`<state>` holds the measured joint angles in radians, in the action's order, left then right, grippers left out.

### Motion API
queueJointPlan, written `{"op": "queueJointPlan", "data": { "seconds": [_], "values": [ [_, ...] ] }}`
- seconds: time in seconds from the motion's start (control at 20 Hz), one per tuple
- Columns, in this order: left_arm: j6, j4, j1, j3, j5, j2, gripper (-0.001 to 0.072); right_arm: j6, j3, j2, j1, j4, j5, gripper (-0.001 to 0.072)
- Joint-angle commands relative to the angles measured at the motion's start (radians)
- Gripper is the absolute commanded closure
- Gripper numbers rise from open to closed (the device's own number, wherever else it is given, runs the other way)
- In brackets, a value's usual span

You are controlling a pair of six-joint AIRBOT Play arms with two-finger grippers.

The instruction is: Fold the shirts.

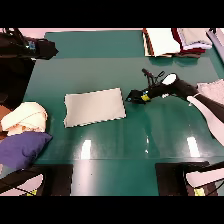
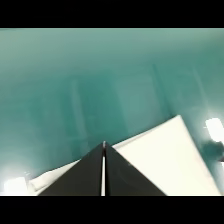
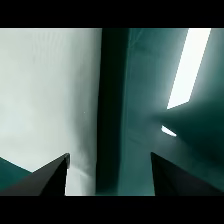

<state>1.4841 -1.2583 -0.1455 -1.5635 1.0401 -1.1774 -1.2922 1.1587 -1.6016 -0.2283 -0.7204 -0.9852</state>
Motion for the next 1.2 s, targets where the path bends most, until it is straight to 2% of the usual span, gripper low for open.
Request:
{"op": "queueJointPlan", "data": {
  "seconds": [0.0,0.15,0.2,0.25,0.3,0.35,0.5,0.65,0.9,1.15],
  "values": [
    [0.0,0.023,-0.003,0.0,0.0,-0.017,0.0683,0.053,0.022,-0.101,-0.039,0.156,0.006,0.0158],
    [0.0,0.055,-0.004,0.0,-0.002,-0.017,0.0683,0.052,0.138,-0.199,-0.141,0.155,0.006,0.0163],
    [0.0,0.063,-0.004,0.0,-0.002,-0.018,0.0683,0.053,0.184,-0.229,-0.172,0.154,0.013,0.0244],
    [0.0,0.067,-0.01,0.0,-0.002,-0.017,0.0683,0.053,0.228,-0.256,-0.201,0.153,0.027,0.0375],
    [0.0,0.064,-0.021,0.0,-0.001,-0.018,0.0684,0.06,0.266,-0.275,-0.224,0.15,0.048,0.0515],
    [0.0,0.061,-0.04,0.0,-0.002,-0.018,0.0684,0.072,0.298,-0.286,-0.239,0.15,0.066,0.0685],
    [0.0,0.043,-0.114,0.0,-0.018,-0.018,0.0684,0.072,0.367,-0.266,-0.218,0.114,0.086,0.0699],
    [0.0,0.042,-0.169,0.0,-0.012,-0.018,0.0684,0.02,0.352,-0.148,-0.093,-0.039,0.067,0.0699],
    [0.003,0.043,-0.227,0.0,-0.016,-0.018,0.0684,0.006,0.219,0.13,0.291,-0.24,0.003,0.0699],
    [0.009,0.047,-0.282,0.0,-0.061,-0.018,0.0684,0.039,0.168,0.273,0.72,-0.248,-0.008,0.0699]
  ]
}}
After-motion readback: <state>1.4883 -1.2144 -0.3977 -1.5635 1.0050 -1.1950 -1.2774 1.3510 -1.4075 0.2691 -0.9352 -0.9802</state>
